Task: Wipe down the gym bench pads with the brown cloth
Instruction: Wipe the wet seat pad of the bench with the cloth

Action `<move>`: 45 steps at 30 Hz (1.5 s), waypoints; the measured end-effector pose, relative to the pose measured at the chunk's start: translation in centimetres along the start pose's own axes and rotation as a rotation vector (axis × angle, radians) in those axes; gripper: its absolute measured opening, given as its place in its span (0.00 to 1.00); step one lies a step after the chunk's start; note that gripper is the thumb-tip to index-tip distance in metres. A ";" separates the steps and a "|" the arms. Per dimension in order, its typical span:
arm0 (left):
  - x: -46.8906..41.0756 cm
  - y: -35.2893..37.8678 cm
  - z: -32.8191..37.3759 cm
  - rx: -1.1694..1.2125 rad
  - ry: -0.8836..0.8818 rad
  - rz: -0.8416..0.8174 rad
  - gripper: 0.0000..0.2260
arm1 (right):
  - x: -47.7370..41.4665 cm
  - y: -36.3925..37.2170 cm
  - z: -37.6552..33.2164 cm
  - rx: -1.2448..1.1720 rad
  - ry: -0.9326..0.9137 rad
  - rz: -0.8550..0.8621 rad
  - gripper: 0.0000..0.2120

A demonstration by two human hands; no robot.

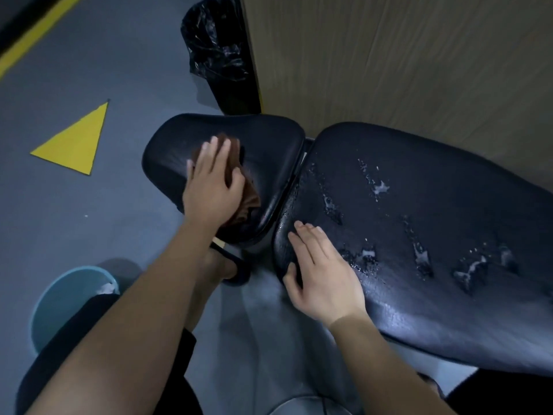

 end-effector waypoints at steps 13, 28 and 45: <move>-6.0 4.6 9.8 -0.058 0.360 -0.269 0.31 | -0.3 -0.3 0.3 0.015 -0.048 0.058 0.25; 14.3 3.3 8.8 0.190 0.199 -0.215 0.30 | 9.1 -7.6 10.7 0.162 0.117 0.066 0.29; -5.6 8.4 15.3 0.082 0.326 -0.276 0.29 | 9.2 -5.5 12.1 0.072 0.090 0.019 0.31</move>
Point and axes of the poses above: each hand's wrist, its own x-axis away from the middle knuckle, its own y-axis out of the palm, z = x × y, the point moved 4 cm from there along -x, towards the middle knuckle, and after that the axes turned 7 degrees about x, right-handed, at the moved point
